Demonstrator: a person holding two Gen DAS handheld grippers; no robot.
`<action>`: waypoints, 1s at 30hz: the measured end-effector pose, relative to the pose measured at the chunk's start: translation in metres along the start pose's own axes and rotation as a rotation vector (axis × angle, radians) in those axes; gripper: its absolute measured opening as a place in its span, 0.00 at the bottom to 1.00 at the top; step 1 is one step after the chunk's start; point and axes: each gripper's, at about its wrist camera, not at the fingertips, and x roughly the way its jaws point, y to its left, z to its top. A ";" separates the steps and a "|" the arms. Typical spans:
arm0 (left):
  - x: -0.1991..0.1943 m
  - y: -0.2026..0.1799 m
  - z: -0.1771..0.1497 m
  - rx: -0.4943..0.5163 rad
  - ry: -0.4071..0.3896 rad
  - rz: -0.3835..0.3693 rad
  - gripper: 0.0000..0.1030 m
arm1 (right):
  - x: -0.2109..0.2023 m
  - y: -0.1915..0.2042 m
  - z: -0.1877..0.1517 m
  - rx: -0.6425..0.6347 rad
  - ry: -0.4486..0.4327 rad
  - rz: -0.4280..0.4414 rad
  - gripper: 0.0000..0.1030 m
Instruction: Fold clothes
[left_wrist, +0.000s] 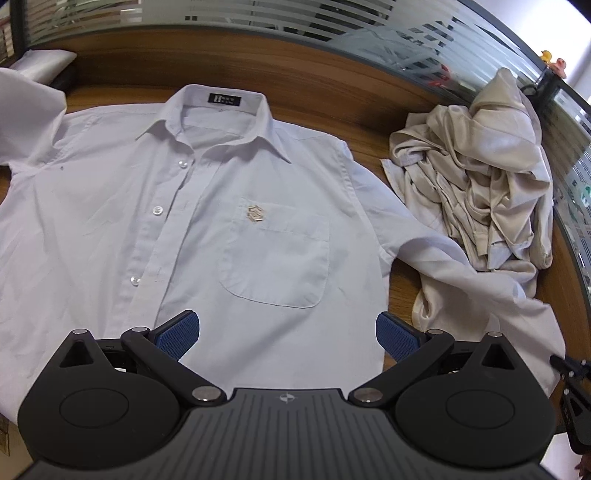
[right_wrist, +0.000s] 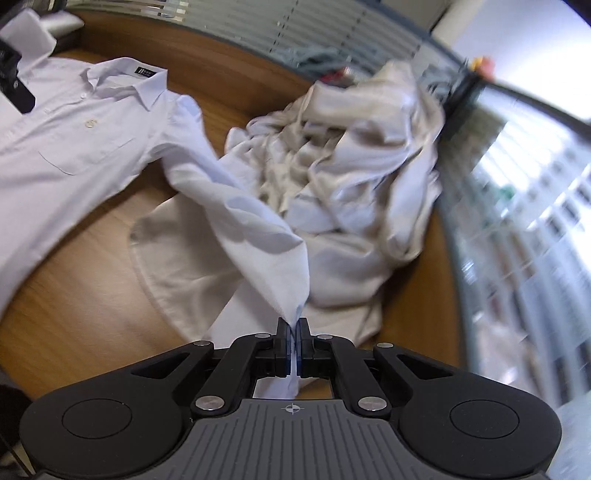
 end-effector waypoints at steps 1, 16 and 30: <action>0.000 -0.003 0.001 0.010 0.000 -0.008 0.99 | -0.002 0.004 0.000 -0.028 -0.014 -0.009 0.05; 0.019 -0.038 0.014 0.144 0.043 -0.097 0.99 | -0.026 0.037 -0.031 0.084 0.029 0.214 0.19; 0.058 -0.054 0.020 0.211 0.059 -0.080 0.99 | -0.024 -0.043 -0.090 0.676 0.193 0.016 0.44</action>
